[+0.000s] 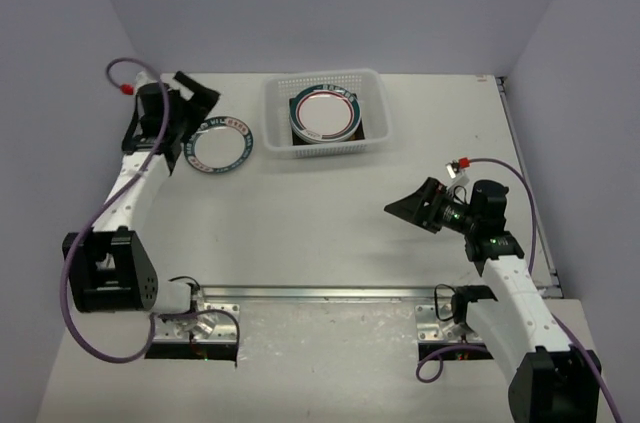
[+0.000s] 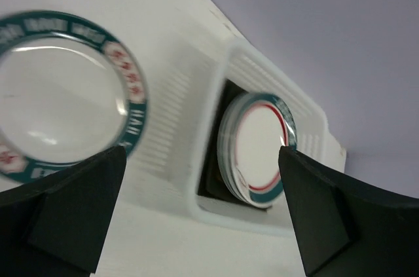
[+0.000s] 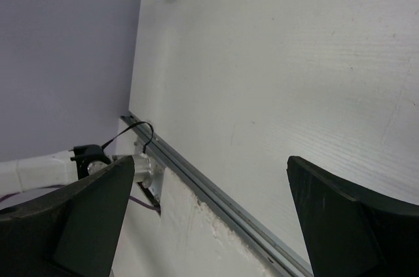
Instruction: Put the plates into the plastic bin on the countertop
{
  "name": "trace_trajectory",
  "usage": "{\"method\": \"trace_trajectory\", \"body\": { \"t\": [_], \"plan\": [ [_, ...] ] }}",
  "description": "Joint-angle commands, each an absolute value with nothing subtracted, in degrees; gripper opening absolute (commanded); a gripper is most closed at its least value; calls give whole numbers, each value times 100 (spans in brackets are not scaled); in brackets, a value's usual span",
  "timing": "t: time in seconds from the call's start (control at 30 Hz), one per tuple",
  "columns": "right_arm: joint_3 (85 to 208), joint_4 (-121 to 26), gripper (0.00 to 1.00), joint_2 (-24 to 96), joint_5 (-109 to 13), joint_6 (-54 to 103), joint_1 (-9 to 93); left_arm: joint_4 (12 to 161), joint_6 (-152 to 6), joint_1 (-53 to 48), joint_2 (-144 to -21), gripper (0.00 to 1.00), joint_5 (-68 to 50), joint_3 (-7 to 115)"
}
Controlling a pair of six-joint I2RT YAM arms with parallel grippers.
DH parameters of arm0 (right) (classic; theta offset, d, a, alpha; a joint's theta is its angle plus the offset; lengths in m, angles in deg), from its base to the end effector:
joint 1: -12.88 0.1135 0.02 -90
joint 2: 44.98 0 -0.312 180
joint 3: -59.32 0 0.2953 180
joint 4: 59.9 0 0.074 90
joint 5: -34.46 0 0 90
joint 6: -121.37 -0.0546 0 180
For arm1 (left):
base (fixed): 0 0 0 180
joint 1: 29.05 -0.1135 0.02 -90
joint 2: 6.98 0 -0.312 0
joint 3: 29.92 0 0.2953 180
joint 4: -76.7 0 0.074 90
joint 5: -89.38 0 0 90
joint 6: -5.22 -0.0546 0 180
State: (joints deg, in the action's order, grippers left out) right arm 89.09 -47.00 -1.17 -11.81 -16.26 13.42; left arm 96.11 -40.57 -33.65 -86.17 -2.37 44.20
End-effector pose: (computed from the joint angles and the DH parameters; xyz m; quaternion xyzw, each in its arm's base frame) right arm 0.1821 0.0395 0.2064 0.1375 0.8030 0.4879 0.3135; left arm 0.3716 0.0282 0.3406 -0.3399 0.7691 -0.1954 0.5047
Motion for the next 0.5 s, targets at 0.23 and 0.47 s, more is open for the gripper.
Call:
{"method": "trace_trajectory", "body": {
  "t": [0.23, 0.47],
  "plan": [
    [8829, -5351, 99, 107, -819, -1606, 1323, 8996, -3049, -4953, -9282, 100, -227, 2813],
    [8765, -5485, 99, 289, -696, -1530, 1323, 8292, -2992, -4952, -10324, 99, -559, 2820]
  ]
}}
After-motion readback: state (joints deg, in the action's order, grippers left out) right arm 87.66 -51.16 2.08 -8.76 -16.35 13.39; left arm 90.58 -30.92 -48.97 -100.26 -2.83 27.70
